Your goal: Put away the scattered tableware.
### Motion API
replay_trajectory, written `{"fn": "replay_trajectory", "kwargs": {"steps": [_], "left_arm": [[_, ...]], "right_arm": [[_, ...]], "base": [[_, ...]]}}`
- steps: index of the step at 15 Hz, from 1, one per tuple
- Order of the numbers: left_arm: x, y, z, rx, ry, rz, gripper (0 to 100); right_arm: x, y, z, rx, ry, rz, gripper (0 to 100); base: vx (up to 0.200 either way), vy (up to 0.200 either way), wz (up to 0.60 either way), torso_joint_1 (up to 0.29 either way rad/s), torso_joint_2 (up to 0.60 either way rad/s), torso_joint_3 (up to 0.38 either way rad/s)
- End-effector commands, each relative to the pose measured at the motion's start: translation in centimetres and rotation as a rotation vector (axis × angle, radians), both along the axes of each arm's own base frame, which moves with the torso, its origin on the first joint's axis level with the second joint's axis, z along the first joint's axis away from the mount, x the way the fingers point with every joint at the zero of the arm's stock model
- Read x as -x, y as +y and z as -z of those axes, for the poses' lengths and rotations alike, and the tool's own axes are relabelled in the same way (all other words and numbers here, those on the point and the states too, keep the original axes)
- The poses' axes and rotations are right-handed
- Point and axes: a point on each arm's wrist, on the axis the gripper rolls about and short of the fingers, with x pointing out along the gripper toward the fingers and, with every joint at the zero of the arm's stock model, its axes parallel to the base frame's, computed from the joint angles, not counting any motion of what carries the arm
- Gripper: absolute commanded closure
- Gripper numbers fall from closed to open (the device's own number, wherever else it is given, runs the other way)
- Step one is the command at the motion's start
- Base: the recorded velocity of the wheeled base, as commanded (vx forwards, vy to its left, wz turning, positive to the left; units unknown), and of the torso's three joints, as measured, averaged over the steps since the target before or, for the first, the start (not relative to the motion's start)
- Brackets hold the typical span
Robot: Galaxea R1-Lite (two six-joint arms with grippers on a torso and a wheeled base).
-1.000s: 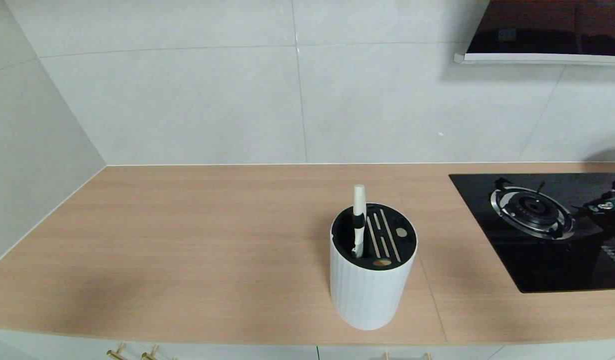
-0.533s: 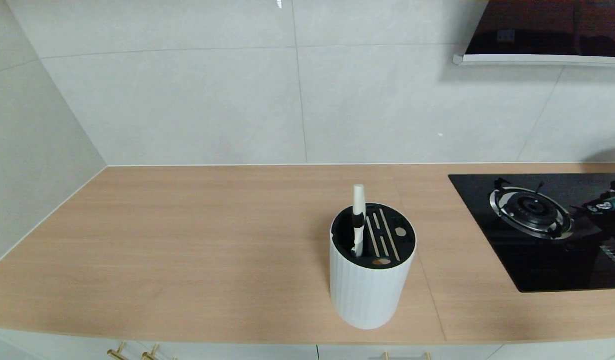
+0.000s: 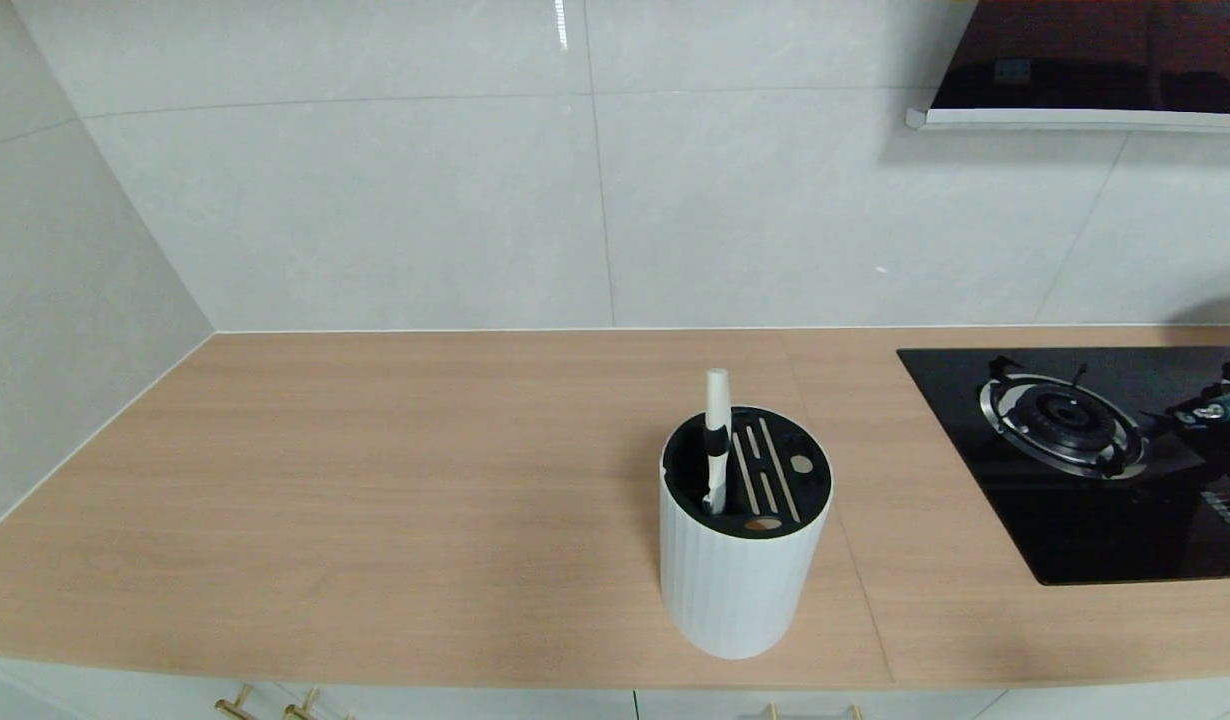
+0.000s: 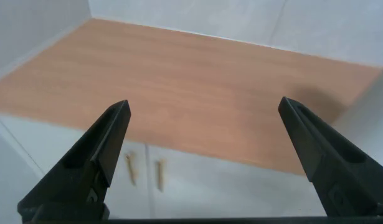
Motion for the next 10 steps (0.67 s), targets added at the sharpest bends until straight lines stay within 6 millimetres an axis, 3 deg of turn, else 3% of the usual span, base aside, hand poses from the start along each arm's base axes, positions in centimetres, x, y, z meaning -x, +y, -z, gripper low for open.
{"fn": "replay_trajectory", "kwargs": {"steps": [1, 4, 7, 10], "left_arm": [[-1.53, -0.01, 3.35, -0.091, 0.065, -0.002, 0], [-1.57, -0.31, 3.73, -0.100, 0.092, 0.133, 0], [-1.58, -0.30, 3.72, -0.100, 0.089, 0.136, 0], [-1.58, -0.30, 3.71, -0.083, 0.086, 0.137, 0]], "right_arm": [[-0.99, 0.08, 2.87, -0.037, 0.091, -0.040, 0], [-1.03, 0.30, 2.79, -0.037, 0.083, -0.139, 0], [-1.05, 0.57, 3.32, -0.030, 0.144, -0.258, 0], [-1.06, 0.58, 3.31, -0.031, 0.141, -0.262, 0]], "base": [[0.000, 0.000, 0.00, 0.000, 0.00, 0.000], [0.000, 0.000, 0.00, 0.000, 0.00, 0.000], [0.000, 0.000, 0.00, 0.000, 0.00, 0.000], [0.000, 0.000, 0.00, 0.000, 0.00, 0.000]]}}
